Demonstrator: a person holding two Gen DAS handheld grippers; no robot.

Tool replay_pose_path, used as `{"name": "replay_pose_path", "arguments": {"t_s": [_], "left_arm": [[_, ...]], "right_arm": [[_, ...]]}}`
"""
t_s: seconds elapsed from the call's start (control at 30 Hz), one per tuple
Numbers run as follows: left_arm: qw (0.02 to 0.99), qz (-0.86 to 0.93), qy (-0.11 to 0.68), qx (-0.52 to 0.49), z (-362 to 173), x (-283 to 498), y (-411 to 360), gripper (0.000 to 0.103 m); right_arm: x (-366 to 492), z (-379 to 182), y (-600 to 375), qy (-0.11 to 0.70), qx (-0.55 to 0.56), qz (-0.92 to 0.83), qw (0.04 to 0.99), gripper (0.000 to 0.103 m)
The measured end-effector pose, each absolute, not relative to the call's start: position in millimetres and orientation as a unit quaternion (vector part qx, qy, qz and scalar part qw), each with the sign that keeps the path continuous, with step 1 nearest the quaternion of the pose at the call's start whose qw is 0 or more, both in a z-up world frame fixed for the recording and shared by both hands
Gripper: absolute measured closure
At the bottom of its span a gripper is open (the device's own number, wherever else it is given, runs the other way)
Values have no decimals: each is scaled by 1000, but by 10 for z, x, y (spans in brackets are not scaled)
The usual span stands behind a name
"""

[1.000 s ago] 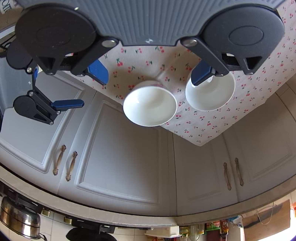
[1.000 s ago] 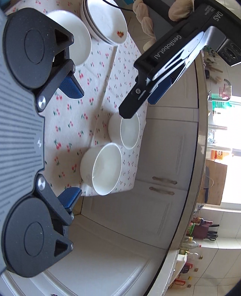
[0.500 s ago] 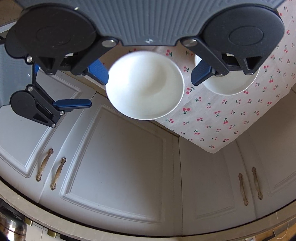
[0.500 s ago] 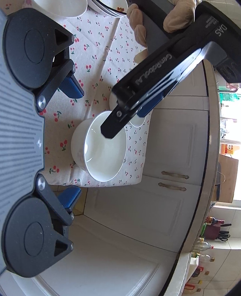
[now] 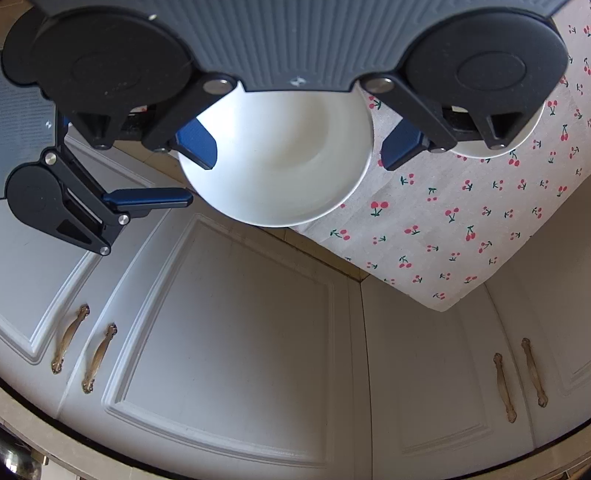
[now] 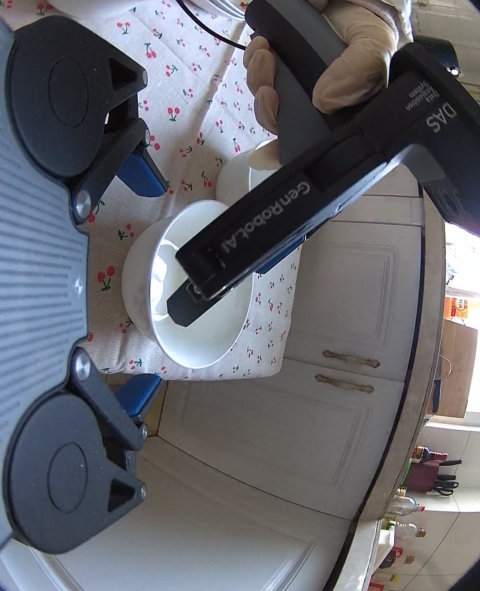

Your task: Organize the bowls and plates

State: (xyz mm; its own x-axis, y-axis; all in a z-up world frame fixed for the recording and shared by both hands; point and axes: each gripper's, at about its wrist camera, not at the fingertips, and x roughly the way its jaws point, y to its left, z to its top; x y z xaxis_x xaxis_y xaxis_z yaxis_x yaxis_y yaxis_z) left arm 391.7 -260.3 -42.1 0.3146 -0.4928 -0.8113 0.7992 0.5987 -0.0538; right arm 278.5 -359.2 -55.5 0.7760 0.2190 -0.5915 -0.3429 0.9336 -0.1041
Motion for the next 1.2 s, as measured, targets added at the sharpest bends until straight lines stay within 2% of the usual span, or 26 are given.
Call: {"name": "replay_pose_path", "arguments": {"t_s": [0.63, 1.2], "left_arm": [[778, -422, 428, 184, -501, 3948, -2638, 14], [777, -423, 431, 177, -501, 3949, -2603, 14]], "right_arm": [[2858, -555, -3569, 293, -104, 154, 938, 10], [2865, -522, -3537, 298, -98, 147, 938, 11]]}}
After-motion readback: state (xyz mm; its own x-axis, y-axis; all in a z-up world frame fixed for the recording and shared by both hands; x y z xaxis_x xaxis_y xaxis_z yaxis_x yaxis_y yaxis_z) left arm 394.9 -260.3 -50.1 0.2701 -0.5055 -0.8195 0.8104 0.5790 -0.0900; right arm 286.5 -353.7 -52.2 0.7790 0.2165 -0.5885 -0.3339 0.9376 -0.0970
